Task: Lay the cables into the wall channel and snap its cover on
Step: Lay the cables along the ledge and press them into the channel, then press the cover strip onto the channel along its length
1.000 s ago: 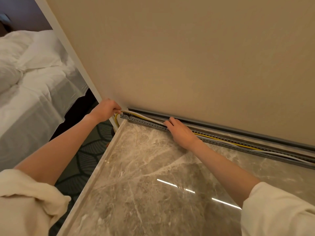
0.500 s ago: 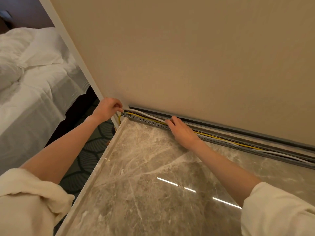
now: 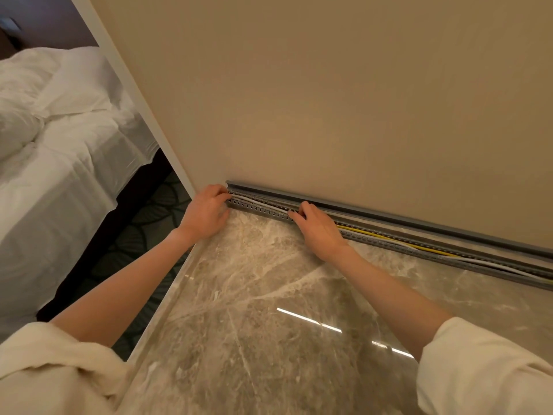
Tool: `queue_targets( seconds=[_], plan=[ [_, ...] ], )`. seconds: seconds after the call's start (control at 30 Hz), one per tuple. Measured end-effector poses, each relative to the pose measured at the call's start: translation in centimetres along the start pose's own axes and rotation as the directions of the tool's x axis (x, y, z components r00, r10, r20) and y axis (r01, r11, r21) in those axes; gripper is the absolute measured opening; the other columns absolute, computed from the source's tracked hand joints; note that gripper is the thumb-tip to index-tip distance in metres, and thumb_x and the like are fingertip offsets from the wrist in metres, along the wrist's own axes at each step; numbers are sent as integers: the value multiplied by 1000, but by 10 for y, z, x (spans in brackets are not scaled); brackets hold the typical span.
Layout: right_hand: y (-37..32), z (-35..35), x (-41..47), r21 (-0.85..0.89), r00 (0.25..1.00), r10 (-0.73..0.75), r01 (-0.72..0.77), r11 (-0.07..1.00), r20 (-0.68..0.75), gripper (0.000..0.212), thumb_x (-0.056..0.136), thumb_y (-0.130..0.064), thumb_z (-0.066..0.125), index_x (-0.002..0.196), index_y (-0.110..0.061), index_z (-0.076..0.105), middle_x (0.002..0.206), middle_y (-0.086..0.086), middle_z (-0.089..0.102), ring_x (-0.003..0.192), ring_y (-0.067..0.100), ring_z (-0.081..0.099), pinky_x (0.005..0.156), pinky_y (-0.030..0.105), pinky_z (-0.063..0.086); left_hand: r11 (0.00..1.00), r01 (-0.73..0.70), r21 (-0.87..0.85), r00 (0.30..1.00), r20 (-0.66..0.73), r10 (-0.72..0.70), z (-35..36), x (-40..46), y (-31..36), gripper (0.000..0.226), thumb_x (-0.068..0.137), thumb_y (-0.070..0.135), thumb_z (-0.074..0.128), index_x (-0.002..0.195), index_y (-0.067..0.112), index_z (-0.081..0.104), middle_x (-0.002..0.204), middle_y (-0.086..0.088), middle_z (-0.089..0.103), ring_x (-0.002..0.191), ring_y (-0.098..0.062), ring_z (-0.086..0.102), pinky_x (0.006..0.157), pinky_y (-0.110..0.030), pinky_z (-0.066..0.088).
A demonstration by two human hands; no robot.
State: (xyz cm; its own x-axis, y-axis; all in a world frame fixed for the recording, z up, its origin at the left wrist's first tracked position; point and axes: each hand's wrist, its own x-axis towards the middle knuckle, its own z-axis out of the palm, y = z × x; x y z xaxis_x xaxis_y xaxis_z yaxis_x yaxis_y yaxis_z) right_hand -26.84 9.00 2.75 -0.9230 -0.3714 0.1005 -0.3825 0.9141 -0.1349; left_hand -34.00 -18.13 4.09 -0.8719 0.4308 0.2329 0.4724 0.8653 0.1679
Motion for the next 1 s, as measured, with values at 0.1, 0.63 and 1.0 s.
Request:
queue_targets(
  seconds=[0.1,0.63,1.0],
  plan=[
    [-4,-10,2,-20,1000,14,-14,1000,-5,59,84,6,51,140,-7,37,117,16,46,102,29,47,67,32,37,1000,-9,18,999,35,8,-2,-2,5,34,84,14,58,116,1,61,117,-17,60,109,-32,55,97,-41,44],
    [114,-34,-209,-5,866,470,-477,879,-173,59,70,8,60,127,2,47,114,23,51,100,39,54,88,43,48,973,-94,-209,995,3,97,2,0,157,40,82,5,59,121,1,54,114,-20,57,107,-35,54,93,-42,44],
    [192,-72,-340,15,728,665,-672,740,-168,62,70,4,63,128,3,44,116,24,46,105,40,50,93,43,46,920,-277,-276,944,98,314,33,29,354,47,82,5,56,127,-3,45,124,-21,55,119,-36,49,101,-44,40]
  ],
)
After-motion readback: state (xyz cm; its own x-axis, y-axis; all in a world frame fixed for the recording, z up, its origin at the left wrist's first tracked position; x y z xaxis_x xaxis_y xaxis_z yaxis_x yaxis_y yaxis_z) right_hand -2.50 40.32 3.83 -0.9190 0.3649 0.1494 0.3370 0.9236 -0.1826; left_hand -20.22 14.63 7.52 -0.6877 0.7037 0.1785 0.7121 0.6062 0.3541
